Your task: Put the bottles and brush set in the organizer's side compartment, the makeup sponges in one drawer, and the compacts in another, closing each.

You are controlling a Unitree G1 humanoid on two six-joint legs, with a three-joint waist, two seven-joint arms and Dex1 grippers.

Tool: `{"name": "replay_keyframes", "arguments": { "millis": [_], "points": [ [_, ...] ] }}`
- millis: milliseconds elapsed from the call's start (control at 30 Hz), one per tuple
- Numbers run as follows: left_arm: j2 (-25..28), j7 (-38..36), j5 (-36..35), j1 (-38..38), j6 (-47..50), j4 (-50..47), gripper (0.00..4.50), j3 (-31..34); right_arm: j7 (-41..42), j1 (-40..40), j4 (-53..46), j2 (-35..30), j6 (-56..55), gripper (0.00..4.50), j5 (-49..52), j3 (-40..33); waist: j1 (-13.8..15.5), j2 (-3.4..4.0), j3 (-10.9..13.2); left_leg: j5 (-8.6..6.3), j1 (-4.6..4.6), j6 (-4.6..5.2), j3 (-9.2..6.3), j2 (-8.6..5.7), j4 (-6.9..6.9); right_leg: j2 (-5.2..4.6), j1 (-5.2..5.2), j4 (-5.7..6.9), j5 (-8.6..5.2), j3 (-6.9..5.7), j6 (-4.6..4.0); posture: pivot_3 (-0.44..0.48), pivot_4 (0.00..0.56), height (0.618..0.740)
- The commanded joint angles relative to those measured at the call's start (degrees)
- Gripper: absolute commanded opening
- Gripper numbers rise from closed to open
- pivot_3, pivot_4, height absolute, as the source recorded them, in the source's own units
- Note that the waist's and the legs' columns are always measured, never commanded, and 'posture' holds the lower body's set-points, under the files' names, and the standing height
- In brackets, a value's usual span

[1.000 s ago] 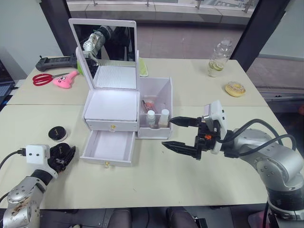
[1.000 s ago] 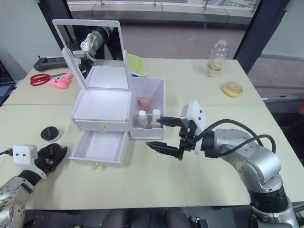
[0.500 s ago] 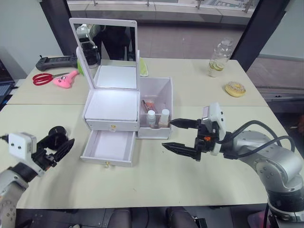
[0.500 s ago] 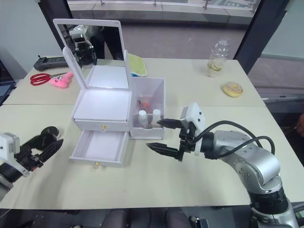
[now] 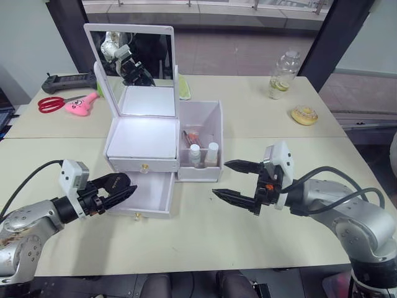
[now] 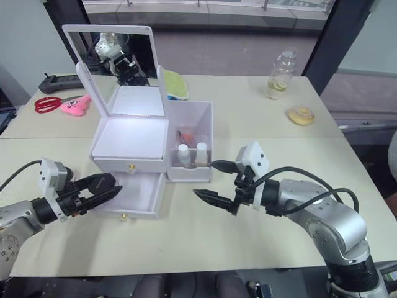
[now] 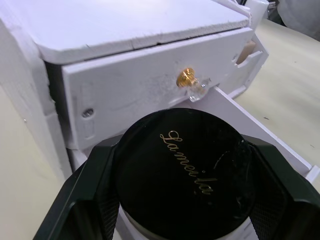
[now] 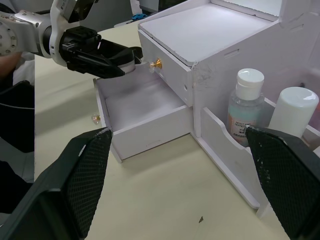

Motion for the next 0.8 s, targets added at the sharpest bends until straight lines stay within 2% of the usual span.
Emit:
{"name": "replay_keyframes", "arguments": {
  "millis": [33, 500, 567, 667, 800],
  "points": [
    [-0.22, -0.74, 1.1, -0.52, -1.05, -0.01, 2.93, -0.21, -1.01, 0.22, -2.59, -0.42, 0.27, 4.5, 1.77, -2.26, 0.01, 0.0, 0.0, 0.0, 0.0, 0.0, 0.0, 0.0, 0.0, 0.0, 0.0, 0.0, 0.0, 0.0, 0.0, 0.0, 0.15, 0.74],
    [-0.89, -0.02, 1.53, 0.27, -0.61, -1.03, 2.93, 0.82, -1.69, -0.48, -2.24, -1.11, 0.29, 4.5, 2.74, -2.0, 0.0, 0.0, 0.0, 0.0, 0.0, 0.0, -0.01, 0.0, 0.0, 0.0, 0.0, 0.0, 0.0, 0.0, 0.0, 0.0, 0.15, 0.74],
    [-0.97, 0.45, 1.32, 0.08, -0.43, -1.12, 3.67, 1.22, -1.56, -0.71, -1.95, -1.05, 0.16, 4.5, 2.63, -1.81, 0.0, 0.0, 0.0, 0.0, 0.0, 0.0, 0.0, 0.0, 0.0, 0.0, 0.0, 0.0, 0.0, 0.0, 0.0, 0.0, 0.15, 0.74],
    [-0.95, 0.8, 1.18, -0.19, -0.16, -1.14, 4.47, 1.56, -1.56, -1.02, -1.59, -0.95, 0.0, 4.5, 2.32, -1.54, 0.01, 0.0, 0.0, 0.0, 0.0, 0.0, -0.01, 0.0, 0.0, 0.0, 0.0, 0.0, 0.0, 0.0, 0.0, 0.0, 0.15, 0.74],
    [-0.78, 1.26, 0.42, -0.46, 0.66, -1.81, 4.47, 2.43, -1.46, -1.16, -1.49, -0.9, -0.09, 4.5, 2.17, -1.35, -0.02, 0.0, 0.0, 0.0, 0.0, 0.0, -0.01, 0.0, 0.0, 0.0, 0.0, 0.0, 0.0, 0.0, 0.0, 0.0, 0.15, 0.74]
  ]
}}
